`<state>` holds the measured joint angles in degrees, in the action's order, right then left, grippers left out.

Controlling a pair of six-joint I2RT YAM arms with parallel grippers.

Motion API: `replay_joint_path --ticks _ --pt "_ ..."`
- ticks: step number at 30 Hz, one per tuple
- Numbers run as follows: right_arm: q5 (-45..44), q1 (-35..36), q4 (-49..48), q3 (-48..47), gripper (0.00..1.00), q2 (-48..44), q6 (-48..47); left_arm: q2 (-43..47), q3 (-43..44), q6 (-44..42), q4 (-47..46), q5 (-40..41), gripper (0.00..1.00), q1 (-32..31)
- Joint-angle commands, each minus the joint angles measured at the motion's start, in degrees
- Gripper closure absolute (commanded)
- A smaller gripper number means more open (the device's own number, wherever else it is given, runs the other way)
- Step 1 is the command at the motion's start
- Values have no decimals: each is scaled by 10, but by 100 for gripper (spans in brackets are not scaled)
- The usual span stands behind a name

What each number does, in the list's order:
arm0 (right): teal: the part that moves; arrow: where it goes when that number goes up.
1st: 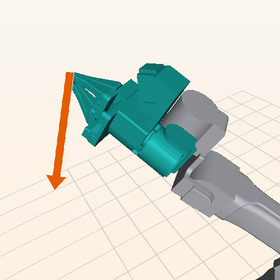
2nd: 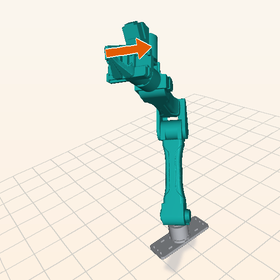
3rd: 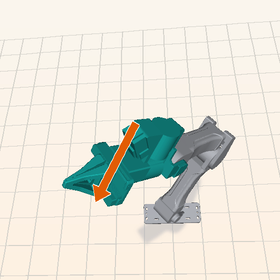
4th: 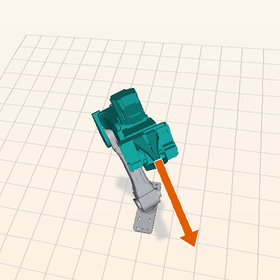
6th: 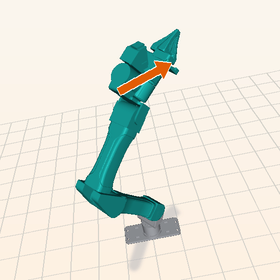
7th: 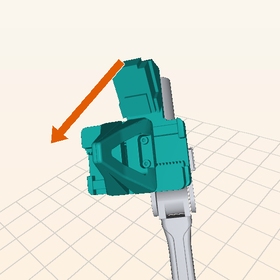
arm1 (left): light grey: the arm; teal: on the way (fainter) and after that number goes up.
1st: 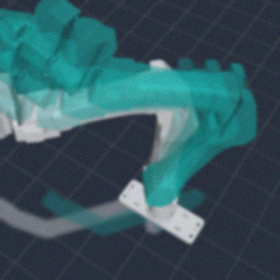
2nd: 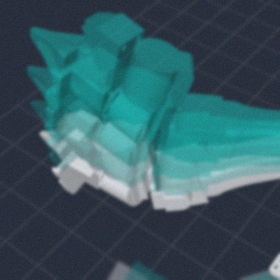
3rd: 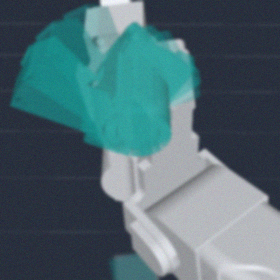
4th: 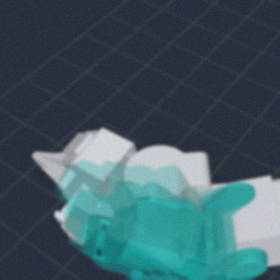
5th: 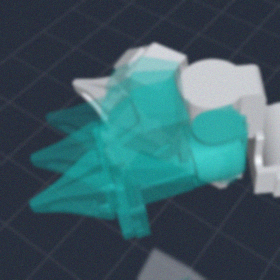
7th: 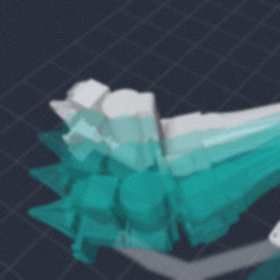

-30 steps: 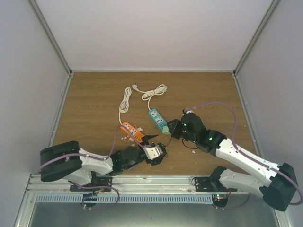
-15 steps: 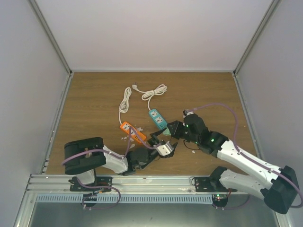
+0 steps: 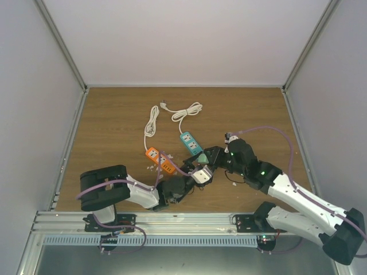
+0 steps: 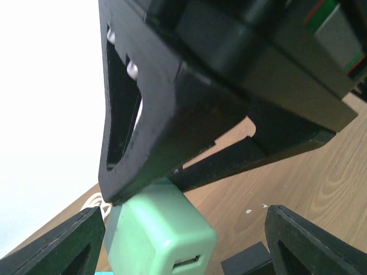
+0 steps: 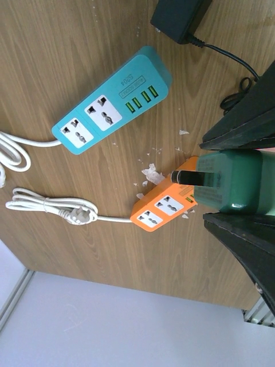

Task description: Insert the plug

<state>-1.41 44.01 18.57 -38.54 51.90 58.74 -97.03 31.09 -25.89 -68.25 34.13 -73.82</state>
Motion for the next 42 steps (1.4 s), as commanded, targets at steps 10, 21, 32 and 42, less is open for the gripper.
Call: replay_joint_path --ticks 10,21,32,42 --pt "-18 -6 16 0 87 -29 -10 0 7 25 -8 7 33 4" --pt "-13 -5 12 3 86 -32 -9 -9 17 32 9 9 48 11" --pt "-19 -5 13 3 69 -41 -21 20 12 59 51 -1 72 27" --pt "-108 -5 44 -5 0 -81 -33 102 8 126 181 -89 100 81"
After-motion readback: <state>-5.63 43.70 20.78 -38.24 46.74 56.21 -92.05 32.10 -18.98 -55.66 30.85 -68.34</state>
